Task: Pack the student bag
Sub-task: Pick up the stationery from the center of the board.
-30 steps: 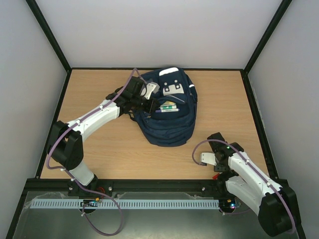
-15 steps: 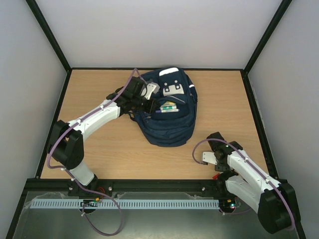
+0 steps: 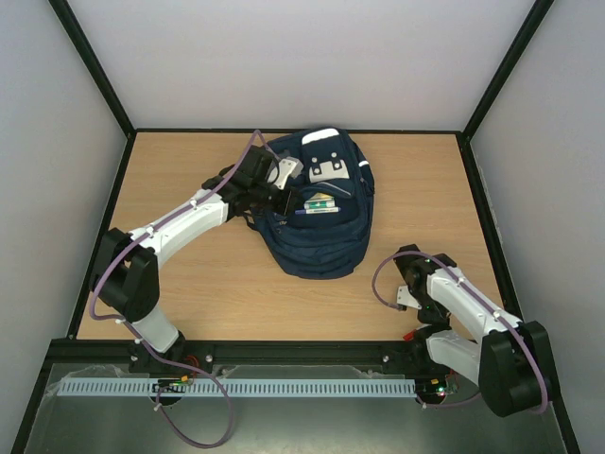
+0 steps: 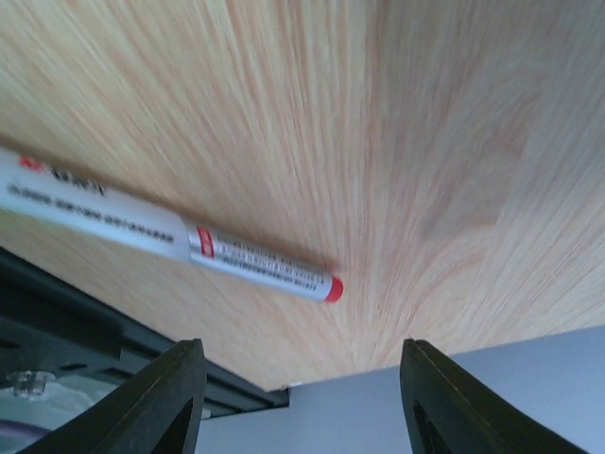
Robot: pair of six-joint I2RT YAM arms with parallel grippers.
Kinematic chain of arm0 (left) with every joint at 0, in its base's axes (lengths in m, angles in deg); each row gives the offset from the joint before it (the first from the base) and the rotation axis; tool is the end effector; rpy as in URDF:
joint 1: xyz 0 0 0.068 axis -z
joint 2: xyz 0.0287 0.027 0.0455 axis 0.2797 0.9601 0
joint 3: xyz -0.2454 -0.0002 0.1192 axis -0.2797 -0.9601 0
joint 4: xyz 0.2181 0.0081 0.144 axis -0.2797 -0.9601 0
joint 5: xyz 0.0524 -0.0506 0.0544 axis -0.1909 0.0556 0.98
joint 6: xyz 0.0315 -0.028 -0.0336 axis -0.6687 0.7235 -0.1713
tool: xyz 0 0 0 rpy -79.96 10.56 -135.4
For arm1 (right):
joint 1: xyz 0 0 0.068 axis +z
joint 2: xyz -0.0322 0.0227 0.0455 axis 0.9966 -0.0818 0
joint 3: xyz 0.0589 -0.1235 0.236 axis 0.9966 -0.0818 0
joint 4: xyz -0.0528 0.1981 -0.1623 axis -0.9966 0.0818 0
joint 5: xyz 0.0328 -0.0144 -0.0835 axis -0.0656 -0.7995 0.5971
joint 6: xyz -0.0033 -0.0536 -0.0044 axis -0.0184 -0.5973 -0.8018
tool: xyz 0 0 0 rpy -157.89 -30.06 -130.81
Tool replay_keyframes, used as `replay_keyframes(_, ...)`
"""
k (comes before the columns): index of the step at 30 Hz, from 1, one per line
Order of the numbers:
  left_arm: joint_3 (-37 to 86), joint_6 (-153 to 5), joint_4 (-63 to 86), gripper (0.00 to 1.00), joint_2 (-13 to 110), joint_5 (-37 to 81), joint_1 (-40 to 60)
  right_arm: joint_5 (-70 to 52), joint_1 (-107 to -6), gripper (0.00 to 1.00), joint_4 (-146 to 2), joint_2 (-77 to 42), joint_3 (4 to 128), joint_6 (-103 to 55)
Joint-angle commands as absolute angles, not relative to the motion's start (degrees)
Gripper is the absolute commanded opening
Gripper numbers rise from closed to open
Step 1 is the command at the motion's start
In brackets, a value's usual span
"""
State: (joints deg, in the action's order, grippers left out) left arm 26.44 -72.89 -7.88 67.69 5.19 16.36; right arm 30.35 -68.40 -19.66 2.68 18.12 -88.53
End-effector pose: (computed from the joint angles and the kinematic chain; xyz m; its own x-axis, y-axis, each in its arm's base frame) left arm 0.3082 -0.2152 0.2835 -0.6671 0.1986 -0.7180 0.6452 0.6358 -0.4236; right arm 0.1355 0.0215 0.1567 -0.3281 -0.8493 0.4135 -0.9214 0.1912 -0.3383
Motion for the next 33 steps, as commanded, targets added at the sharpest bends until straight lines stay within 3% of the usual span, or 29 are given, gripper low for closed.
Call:
replay_keyframes(1,29.2,-71.3,-5.0,0.06,67.5,2.9,17.0,35.8,-71.0,0.59,-10.1,1.8,18.3,-89.9)
replay_keyframes(7,29.2,-71.2,-4.9,0.06,68.1,2.8,17.1,33.4,-71.4,0.64,-6.8,5.1,14.8,-96.6)
replay_keyframes(18,29.3,-71.4,-5.3,0.06,69.8,3.1,17.4,26.7,-71.4,0.71,-20.1,6.3,7.1,-104.9)
replay_keyframes(23,29.5,-71.4,-5.5,0.06,70.9,3.2,17.3,22.2,-71.3,0.7,-29.8,9.1,5.8,-105.9)
replay_keyframes(28,29.7,-71.4,-5.7,0.06,71.8,3.2,17.4,13.3,-71.3,0.69,-30.4,6.9,10.5,-102.0)
replay_keyframes(33,29.9,-71.6,-6.0,0.06,71.8,3.3,17.3,4.5,-70.8,0.59,-29.0,0.7,15.2,-97.9)
